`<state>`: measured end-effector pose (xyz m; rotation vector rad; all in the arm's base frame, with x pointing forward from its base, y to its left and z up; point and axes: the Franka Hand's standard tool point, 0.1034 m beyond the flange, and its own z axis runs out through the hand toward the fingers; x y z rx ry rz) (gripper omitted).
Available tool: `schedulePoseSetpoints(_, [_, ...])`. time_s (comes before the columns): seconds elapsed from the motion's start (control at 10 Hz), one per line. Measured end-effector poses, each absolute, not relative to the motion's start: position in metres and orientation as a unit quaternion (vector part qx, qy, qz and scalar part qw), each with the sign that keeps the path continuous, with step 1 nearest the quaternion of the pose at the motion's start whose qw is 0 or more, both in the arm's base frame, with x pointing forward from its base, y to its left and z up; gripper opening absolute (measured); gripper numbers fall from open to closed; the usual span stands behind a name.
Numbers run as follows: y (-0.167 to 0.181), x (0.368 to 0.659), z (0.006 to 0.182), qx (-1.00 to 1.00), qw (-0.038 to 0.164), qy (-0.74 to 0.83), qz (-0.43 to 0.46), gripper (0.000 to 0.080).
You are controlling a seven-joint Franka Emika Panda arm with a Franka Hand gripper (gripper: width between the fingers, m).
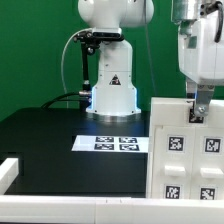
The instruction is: Assemble cabinet
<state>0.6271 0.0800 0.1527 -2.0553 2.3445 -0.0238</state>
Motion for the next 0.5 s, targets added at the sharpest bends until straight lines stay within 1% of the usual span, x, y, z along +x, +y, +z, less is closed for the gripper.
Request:
schedulePoseSetpoints(0.1, [0.082, 0.628, 0.157, -0.664, 0.015, 0.748, -0.009, 0.0782])
schedulePoseSetpoints(0.3, [0.086, 0.631, 0.180, -0.665, 0.037, 0.746, -0.008, 0.0794])
schedulePoseSetpoints(0.4, [0.089, 0.632, 0.188, -0.666, 0.042, 0.744, -0.008, 0.0798])
schedulePoseSetpoints(0.5, [0.089, 0.631, 0.185, -0.668, 0.041, 0.743, -0.008, 0.0798])
